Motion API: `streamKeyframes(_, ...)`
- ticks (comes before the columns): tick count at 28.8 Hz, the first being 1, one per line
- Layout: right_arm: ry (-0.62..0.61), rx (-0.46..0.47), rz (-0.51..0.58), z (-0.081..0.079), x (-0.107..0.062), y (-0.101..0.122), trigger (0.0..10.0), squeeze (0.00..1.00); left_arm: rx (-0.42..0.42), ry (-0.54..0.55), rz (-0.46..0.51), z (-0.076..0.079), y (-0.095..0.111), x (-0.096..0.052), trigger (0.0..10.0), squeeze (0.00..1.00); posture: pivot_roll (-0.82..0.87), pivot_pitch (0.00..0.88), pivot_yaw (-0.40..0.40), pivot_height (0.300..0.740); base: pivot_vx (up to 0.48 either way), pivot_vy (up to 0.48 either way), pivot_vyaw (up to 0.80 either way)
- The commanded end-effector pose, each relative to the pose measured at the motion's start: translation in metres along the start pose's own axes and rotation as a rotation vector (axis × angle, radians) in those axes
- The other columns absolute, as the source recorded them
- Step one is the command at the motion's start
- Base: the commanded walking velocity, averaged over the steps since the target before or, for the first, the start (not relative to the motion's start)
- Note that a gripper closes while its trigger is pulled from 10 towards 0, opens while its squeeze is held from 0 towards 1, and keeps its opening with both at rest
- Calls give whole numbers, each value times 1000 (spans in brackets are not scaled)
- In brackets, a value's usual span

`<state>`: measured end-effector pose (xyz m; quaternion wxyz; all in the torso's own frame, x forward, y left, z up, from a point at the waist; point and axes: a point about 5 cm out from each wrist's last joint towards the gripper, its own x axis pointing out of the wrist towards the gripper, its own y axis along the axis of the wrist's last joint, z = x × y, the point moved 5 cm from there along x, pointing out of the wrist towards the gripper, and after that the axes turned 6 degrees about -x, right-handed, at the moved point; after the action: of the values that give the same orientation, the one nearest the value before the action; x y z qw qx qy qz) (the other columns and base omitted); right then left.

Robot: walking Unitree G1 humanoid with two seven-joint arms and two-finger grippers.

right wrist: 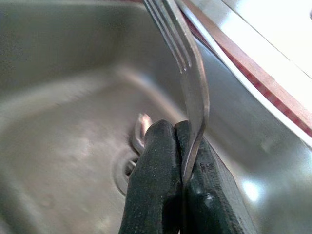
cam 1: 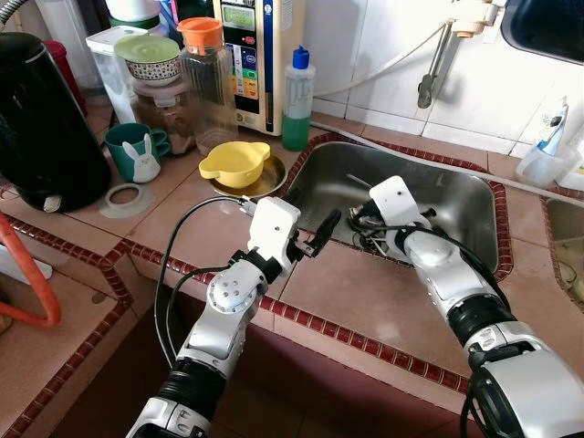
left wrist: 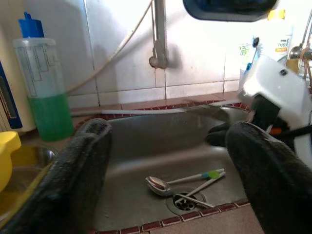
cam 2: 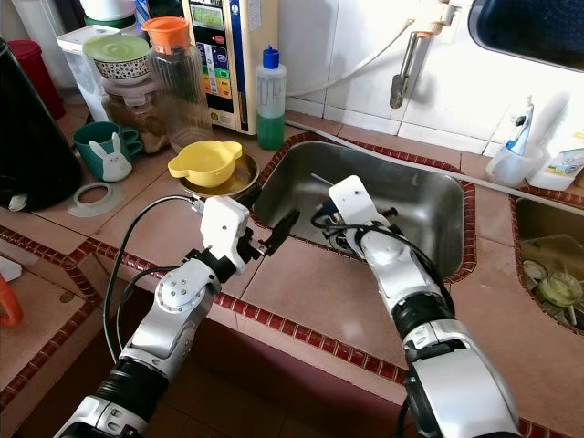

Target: Kitchen organization

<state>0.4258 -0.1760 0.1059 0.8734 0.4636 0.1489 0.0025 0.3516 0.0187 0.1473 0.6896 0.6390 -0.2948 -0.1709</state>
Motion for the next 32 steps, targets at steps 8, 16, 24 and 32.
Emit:
streamKeyframes(8, -34, 5, -53, 8, -5, -23, 10000, 1000, -4, 3, -17, 0, 1, 0, 10000, 1000, 46, 0, -6, 740, 0, 0, 0)
streamKeyframes(16, -44, 20, -54, 9, -5, -25, 10000, 1000, 0, 5, -24, 0, 1, 0, 10000, 1000, 47, 0, -6, 740, 0, 0, 0)
streamKeyframes(24, -38, 90, -34, 8, -4, -21, 10000, 1000, 6, 17, -35, -1, -1, 0, 10000, 1000, 44, 0, -6, 740, 0, 0, 0)
streamKeyframes(32, -96, 169, 98, 25, -3, 8, 10000, 1000, 24, 49, -37, -10, 0, 2, 10000, 1000, 37, 0, -7, 740, 0, 0, 0)
